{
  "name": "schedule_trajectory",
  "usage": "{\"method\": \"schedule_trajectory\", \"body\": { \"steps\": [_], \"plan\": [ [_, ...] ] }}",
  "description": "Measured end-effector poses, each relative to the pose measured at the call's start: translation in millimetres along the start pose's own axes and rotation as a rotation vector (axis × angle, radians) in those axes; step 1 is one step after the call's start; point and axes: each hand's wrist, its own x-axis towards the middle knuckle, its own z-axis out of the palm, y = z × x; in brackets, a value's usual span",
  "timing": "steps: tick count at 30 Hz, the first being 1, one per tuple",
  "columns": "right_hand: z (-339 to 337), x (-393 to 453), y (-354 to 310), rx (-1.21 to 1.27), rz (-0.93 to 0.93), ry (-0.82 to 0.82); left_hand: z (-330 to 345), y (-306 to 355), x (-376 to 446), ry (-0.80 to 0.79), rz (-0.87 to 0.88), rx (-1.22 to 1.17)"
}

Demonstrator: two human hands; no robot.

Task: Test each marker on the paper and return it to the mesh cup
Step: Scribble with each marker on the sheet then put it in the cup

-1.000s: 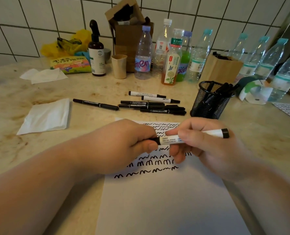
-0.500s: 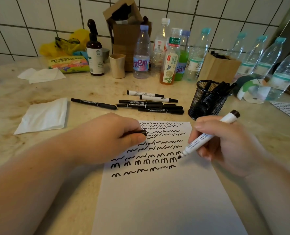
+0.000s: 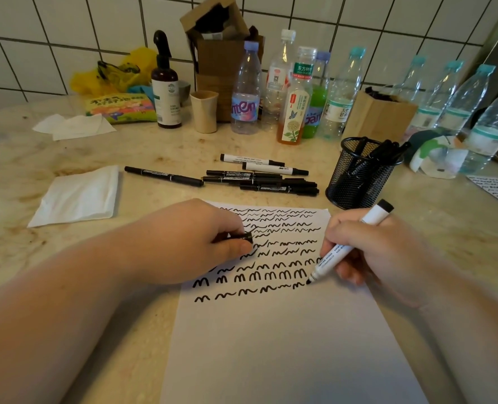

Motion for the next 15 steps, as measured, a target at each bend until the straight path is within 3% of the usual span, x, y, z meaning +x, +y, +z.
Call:
{"method": "schedule_trajectory", "body": {
  "steps": [15],
  "plan": [
    [-3.4,3.7,6.0,-0.063,0.019,0.11,-0.6,-0.2,-0.3,-0.017,-0.025,-0.017]
  ]
}}
